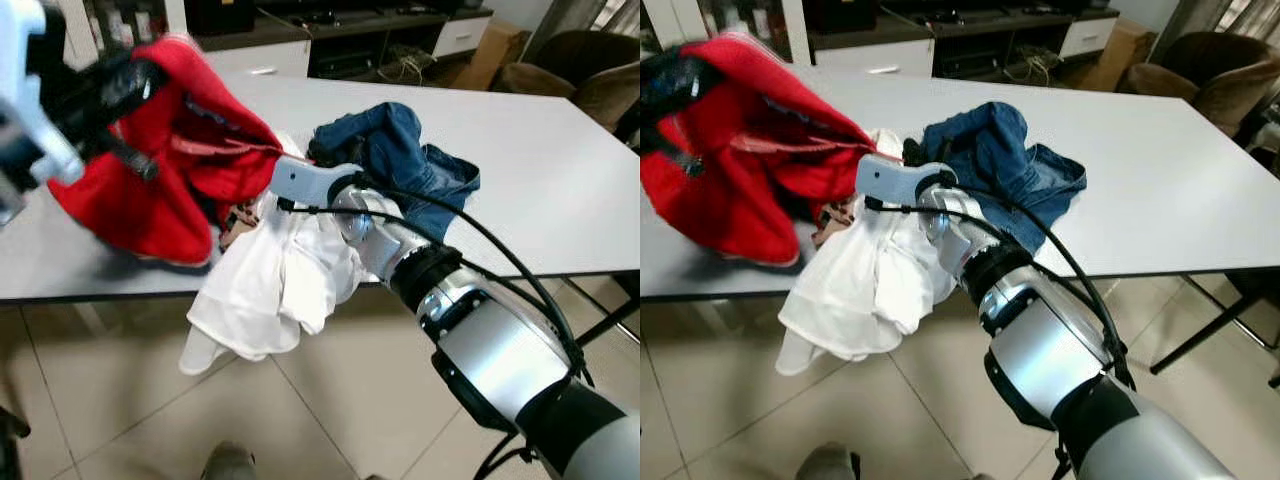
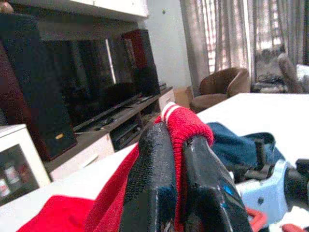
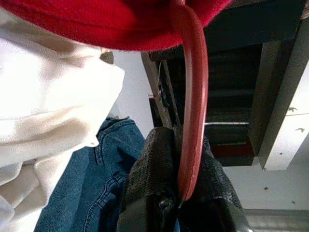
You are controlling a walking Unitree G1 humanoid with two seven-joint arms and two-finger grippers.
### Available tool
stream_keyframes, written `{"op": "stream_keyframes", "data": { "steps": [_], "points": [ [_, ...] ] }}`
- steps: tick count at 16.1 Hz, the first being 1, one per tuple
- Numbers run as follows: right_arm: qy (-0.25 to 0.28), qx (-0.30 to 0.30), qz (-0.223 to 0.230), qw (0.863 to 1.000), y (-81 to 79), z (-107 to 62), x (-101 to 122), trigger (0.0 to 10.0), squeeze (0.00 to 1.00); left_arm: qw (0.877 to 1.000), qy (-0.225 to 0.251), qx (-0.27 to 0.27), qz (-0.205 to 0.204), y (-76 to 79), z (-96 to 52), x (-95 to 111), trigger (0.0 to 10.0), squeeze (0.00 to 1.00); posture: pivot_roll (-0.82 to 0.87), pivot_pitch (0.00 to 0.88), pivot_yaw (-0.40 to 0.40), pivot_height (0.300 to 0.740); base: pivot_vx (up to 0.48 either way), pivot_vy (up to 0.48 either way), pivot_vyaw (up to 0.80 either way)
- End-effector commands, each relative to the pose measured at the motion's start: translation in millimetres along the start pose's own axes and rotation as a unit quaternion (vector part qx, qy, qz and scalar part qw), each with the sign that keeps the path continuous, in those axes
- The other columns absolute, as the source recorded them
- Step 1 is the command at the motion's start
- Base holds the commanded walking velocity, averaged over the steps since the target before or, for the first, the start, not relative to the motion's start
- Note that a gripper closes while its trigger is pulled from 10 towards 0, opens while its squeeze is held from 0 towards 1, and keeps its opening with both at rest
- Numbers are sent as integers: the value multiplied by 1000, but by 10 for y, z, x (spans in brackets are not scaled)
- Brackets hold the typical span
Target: Hang hanger
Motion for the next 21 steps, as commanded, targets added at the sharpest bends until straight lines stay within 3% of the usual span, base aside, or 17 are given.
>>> {"op": "stream_keyframes", "data": {
  "steps": [1, 6, 8, 13, 16, 19, 21],
  "points": [
    [-29, -3, 1, 1000, 39, 6, -115, 10000, 0, 999, 25, -33, 12, 124, 33, 131, 10000, 0, 227, 0, -116, 740, 0, 0, 0],
    [-76, -23, 25, 997, 111, 1, -265, 10000, 0, 997, 3, -73, 30, 278, 33, 71, 10000, 0, 228, 0, -112, 740, 0, 0, 0],
    [-102, -21, 58, 993, 122, 0, -313, 10000, 0, 996, 2, -81, 35, 325, 20, 71, 10000, 0, 231, 0, -114, 740, 0, 0, 0],
    [-65, 0, 76, 995, 151, 49, -45, 10000, 0, 993, -49, -33, 98, 261, 134, -104, 10000, 0, 244, 5, -127, 740, 0, 0, 0],
    [-38, 17, 44, 998, 71, 46, 73, 10000, 0, 990, -68, -14, 123, 248, 214, -175, 10000, 0, 245, 5, -133, 740, 0, 0, 0],
    [-50, 20, 24, 998, 15, 33, 30, 10000, 0, 986, -58, -15, 154, 286, 279, -99, 10000, 0, 246, 5, -136, 740, 0, 0, 0],
    [-77, 11, 37, 996, 61, 33, -56, 10000, 0, 984, -50, -21, 168, 328, 319, -53, 10000, 0, 243, 4, -136, 740, 0, 0, 0]
  ]
}}
Point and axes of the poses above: a point about 5 cm out from each wrist's last joint towards the gripper, its own z axis pointing out of the wrist towards the gripper, its own x axis along the axis of the wrist's last joint, y = z × x, the point moved 3 cm from there along z, pointing out of the wrist towards the gripper, and after that the axes turned 4 degrees about -z, right-handed, at the moved point
